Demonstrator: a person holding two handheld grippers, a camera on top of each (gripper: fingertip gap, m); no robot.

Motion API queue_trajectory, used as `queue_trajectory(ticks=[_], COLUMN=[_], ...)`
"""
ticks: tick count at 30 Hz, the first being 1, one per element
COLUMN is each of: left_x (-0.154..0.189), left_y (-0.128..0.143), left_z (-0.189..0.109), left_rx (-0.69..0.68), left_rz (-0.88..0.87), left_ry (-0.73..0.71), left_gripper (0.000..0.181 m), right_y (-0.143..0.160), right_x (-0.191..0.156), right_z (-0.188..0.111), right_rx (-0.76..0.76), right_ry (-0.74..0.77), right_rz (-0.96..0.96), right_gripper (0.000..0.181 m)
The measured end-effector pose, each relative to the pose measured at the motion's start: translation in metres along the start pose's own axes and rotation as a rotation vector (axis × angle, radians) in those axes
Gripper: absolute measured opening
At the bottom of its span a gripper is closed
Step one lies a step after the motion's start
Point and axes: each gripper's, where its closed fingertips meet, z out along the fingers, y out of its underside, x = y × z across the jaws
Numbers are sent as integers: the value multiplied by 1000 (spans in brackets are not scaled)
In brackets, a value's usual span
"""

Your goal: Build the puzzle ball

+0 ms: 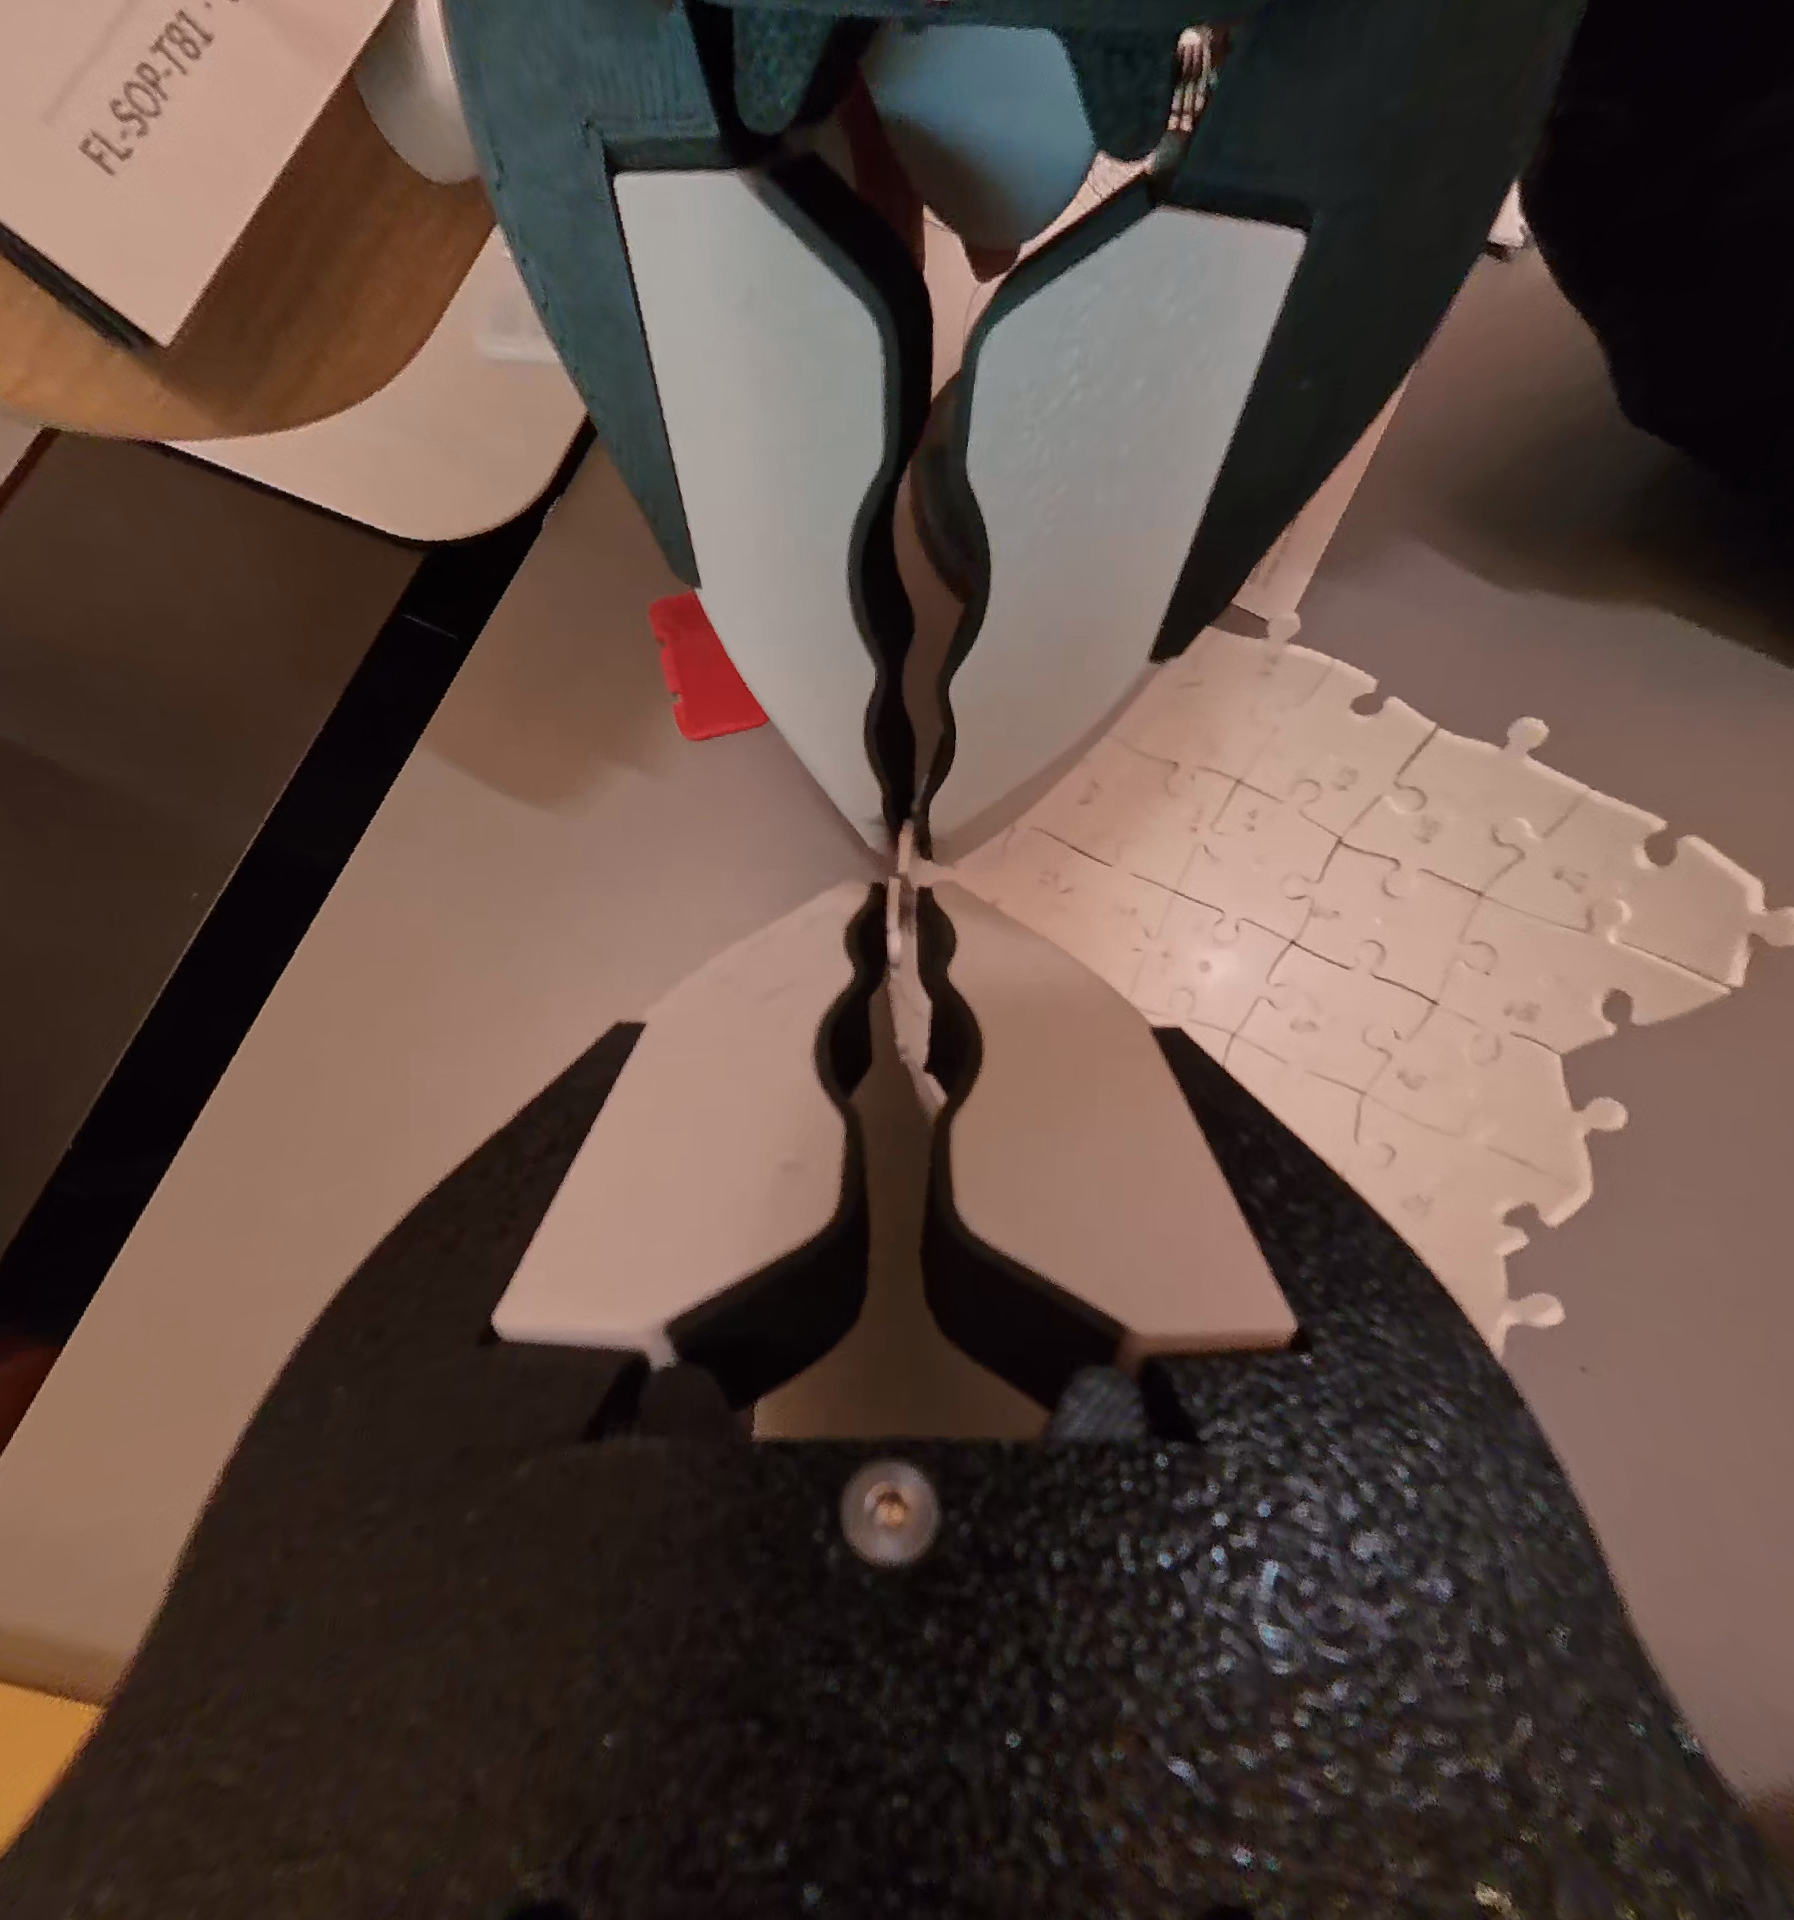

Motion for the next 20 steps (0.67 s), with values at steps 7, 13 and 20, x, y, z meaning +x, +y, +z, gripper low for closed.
queue_trajectory(ticks=[7, 13, 20], left_x=[2, 2, 7], left_y=[-1, -1, -2], left_z=[-1, -2, 0], left_rx=[1, 4, 6], left_rz=[11, 10, 27], left_ry=[6, 8, 28], left_gripper=[4, 4, 4], right_y=[3, 1, 4], right_x=[2, -1, -7], right_z=[2, 4, 7], right_rx=[-13, 10, 28], right_ry=[8, -20, -109], right_rz=[-4, 28, 187], right_gripper=[12, 13, 23])
